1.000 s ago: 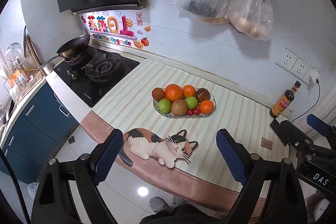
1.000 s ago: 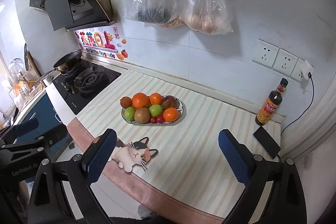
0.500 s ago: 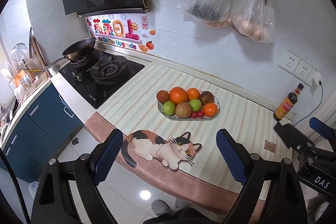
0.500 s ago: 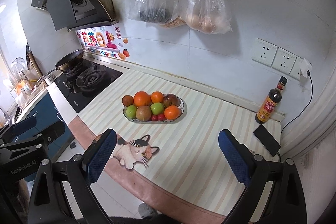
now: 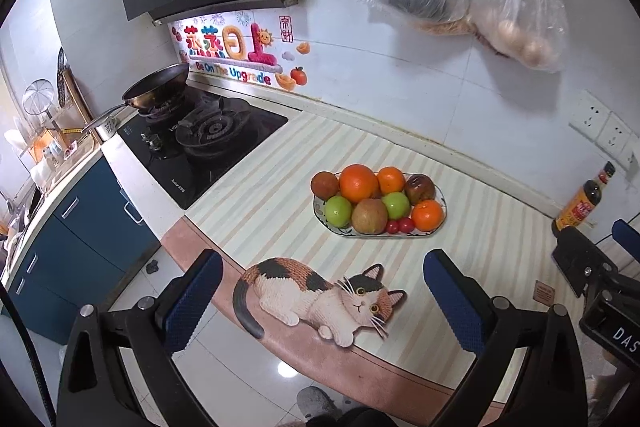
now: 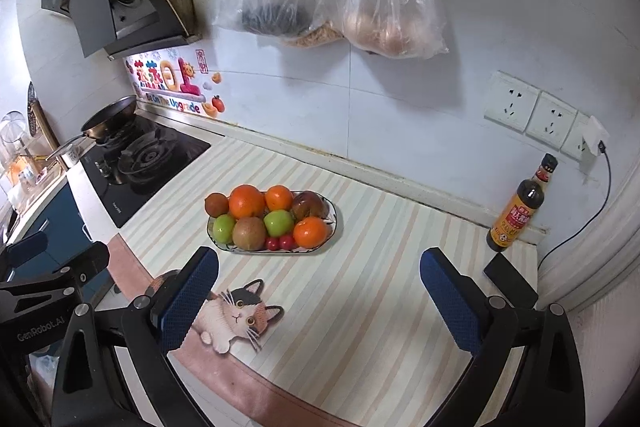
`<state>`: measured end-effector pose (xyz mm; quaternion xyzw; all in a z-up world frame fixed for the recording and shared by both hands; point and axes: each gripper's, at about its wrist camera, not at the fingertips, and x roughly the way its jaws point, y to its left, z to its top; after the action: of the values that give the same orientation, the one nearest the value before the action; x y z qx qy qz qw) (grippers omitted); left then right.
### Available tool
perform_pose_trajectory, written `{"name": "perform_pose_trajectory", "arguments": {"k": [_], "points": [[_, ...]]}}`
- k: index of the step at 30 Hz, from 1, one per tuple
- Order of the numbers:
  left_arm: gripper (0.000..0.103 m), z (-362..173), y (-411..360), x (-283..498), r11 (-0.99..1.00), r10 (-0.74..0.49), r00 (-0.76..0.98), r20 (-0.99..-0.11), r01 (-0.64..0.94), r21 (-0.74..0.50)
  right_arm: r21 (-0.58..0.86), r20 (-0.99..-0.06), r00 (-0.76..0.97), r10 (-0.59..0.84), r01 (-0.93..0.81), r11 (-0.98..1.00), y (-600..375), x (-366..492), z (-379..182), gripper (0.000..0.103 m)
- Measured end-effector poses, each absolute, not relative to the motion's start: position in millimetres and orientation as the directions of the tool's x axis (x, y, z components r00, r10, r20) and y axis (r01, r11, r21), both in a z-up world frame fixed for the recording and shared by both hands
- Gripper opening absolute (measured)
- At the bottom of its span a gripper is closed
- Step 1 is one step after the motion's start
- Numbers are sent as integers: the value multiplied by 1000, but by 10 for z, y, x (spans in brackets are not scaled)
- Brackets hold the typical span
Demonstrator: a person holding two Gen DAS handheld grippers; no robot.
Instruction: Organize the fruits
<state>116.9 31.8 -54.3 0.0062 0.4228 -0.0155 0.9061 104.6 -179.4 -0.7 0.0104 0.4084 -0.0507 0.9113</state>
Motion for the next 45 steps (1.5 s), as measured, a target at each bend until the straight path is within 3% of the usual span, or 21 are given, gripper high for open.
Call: {"name": "perform_pose_trajectory", "arguments": {"k": [14,45], "points": [[103,-713,277,1471,1000,-6,619,-785,18,6,-41,-777,622,-98,105,994,-1783,1424,-357,103],[103,-765,217,1526,1000,-13,615,-788,27,4,-35,-786,609,-108,130,991,-1833,1449,-416,103]]}}
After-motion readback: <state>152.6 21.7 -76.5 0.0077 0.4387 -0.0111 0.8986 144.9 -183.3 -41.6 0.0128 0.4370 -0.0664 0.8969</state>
